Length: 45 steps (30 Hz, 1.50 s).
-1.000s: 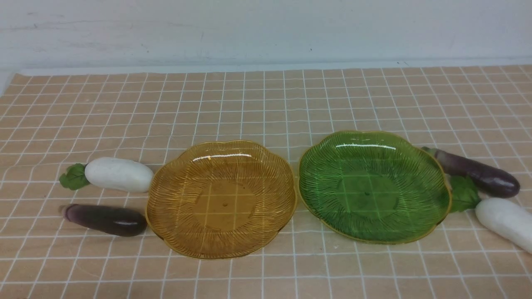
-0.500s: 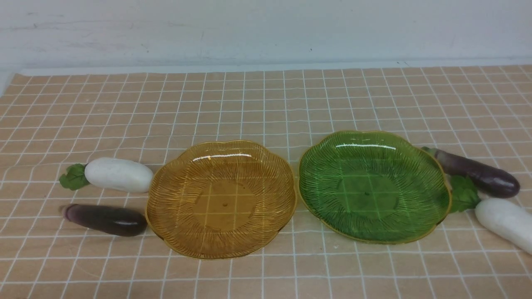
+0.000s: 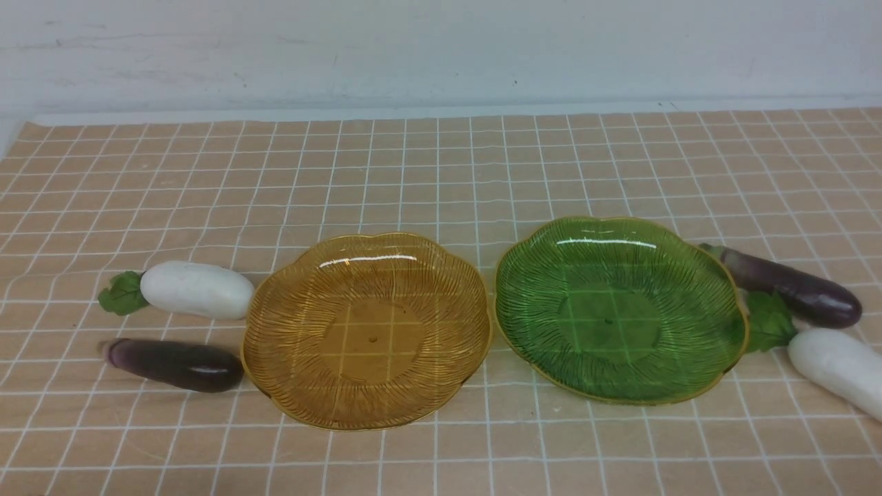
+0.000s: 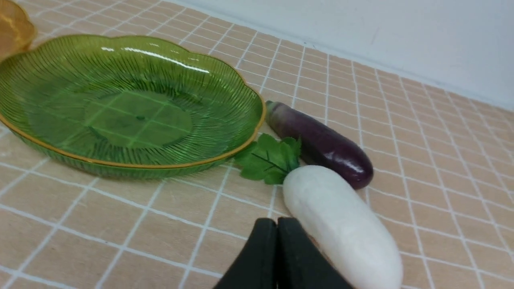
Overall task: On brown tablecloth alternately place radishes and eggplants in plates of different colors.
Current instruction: 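Place the white radish on the plate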
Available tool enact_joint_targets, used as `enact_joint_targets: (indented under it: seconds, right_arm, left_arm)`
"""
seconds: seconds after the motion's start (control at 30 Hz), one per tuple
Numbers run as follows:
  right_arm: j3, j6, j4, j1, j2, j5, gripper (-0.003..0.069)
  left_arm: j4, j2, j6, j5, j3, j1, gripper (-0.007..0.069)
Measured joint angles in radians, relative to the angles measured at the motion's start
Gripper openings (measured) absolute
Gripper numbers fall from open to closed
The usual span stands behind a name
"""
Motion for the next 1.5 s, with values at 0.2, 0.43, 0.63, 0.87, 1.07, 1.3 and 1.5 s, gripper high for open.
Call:
enact_joint_targets:
  seconds: [0.2, 0.43, 0.63, 0.87, 1.07, 1.3, 1.5]
  right_arm:
    - [0.002, 0.286, 0.423, 0.000, 0.000, -0.095, -0.0017]
    - [0.003, 0.397, 0.794, 0.000, 0.000, -0.203, -0.0017]
    - [-0.194, 0.222, 0.691, 0.000, 0.035, -0.121, -0.0017]
    - [-0.628, 0.310, 0.325, 0.000, 0.517, 0.472, -0.0014]
    - [-0.822, 0.362, 0.039, 0.000, 0.915, 0.684, 0.0013]
    - [-0.920, 0.347, -0.104, 0.000, 1.219, 0.730, 0.0258]
    - [-0.926, 0.338, -0.218, 0.000, 1.456, 0.573, 0.0525]
  left_arm:
    - [-0.595, 0.000, -0.333, 0.001, 0.000, 0.000, -0.0003]
    - [-0.885, 0.000, -0.354, -0.010, 0.000, 0.000, -0.0003]
    - [-0.912, 0.000, -0.239, -0.034, -0.033, 0.000, -0.0003]
    - [-0.860, 0.187, 0.088, 0.151, -0.275, 0.000, -0.0003]
    - [-0.722, 0.508, 0.183, 0.391, -0.392, 0.000, 0.0000]
    - [-0.699, 0.664, 0.323, 0.399, -0.434, 0.000, 0.0145]
    - [-0.696, 0.670, 0.376, 0.396, -0.434, 0.000, 0.0328]
